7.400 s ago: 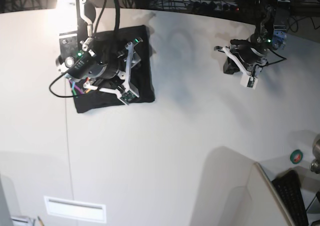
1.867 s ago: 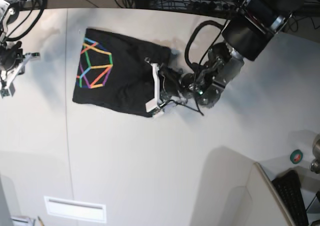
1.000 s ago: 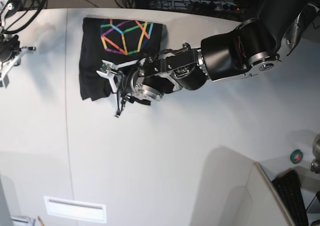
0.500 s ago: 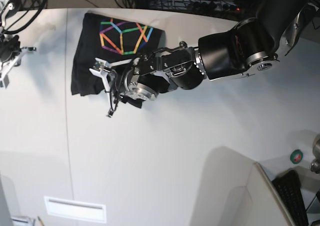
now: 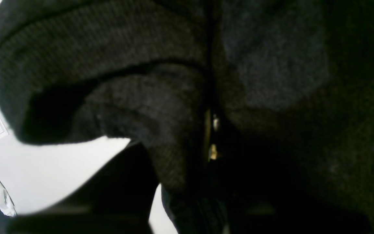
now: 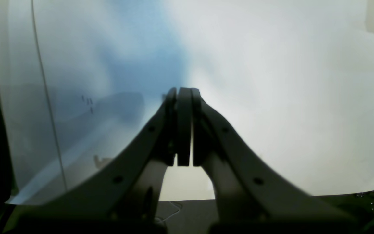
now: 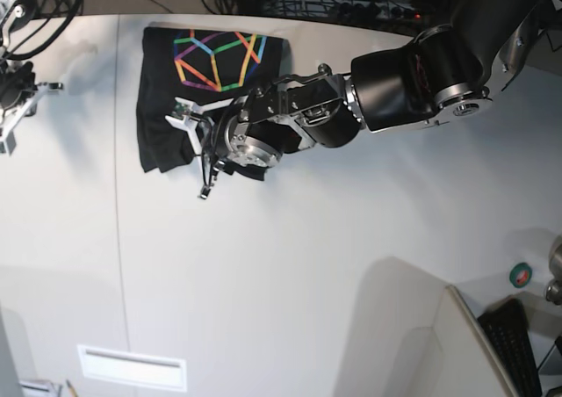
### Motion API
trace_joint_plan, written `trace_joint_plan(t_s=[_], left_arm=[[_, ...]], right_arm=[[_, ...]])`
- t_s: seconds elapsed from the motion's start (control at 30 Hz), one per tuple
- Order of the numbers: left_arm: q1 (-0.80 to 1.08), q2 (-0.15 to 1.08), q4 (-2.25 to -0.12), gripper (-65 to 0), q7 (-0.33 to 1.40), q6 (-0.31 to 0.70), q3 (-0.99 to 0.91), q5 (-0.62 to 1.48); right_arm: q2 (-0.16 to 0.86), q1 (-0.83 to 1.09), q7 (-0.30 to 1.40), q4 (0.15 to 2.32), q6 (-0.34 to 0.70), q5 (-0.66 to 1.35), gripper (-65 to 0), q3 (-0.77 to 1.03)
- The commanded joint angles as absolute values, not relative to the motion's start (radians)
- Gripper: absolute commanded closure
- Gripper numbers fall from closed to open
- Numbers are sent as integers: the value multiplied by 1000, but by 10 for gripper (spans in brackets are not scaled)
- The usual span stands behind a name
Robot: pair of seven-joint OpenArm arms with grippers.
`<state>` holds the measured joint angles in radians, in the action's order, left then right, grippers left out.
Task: Layout the t-shirt on the table in an organized manner, then fold the t-shirt properly
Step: 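Tuck and press the stack's edge with the left gripper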
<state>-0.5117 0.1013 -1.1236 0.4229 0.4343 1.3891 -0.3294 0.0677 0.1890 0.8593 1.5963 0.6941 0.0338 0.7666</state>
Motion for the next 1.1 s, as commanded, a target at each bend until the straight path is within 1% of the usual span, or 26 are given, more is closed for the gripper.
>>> trace_joint_plan(t_s=[0.0,0.47,0.6,0.7,0.77,0.8,0.87,0.97,1.07], left_arm=[[-527,97,-1138,0,429,429,1383,-338],[-544,94,-1138,-3,430,429,1383,-338],[-545,93,-1138,-216,430,429,1382,-338],[-564,91,-1138,-347,430,429,1382,-338],[-576,90,-1138,-410,430,429,1382,-337],[-581,90,-1139,-434,430,429,1382,-338],[-590,91,-1161,-459,430,429,1382,-338],[-607,96,-1213,-469,435,429,1382,-334],[-613,96,-1245,-474,492,429,1377,-335]], right_arm=[[82,180,845,1610,698,38,0,771],[82,179,843,1610,698,38,0,768],[82,179,843,1610,698,38,0,768],[82,179,843,1610,698,38,0,765],[82,177,843,1610,698,38,0,765],[82,177,843,1610,698,38,0,765],[82,177,843,1610,698,38,0,765],[82,176,843,1610,698,38,0,763],[82,176,845,1610,698,38,0,763]])
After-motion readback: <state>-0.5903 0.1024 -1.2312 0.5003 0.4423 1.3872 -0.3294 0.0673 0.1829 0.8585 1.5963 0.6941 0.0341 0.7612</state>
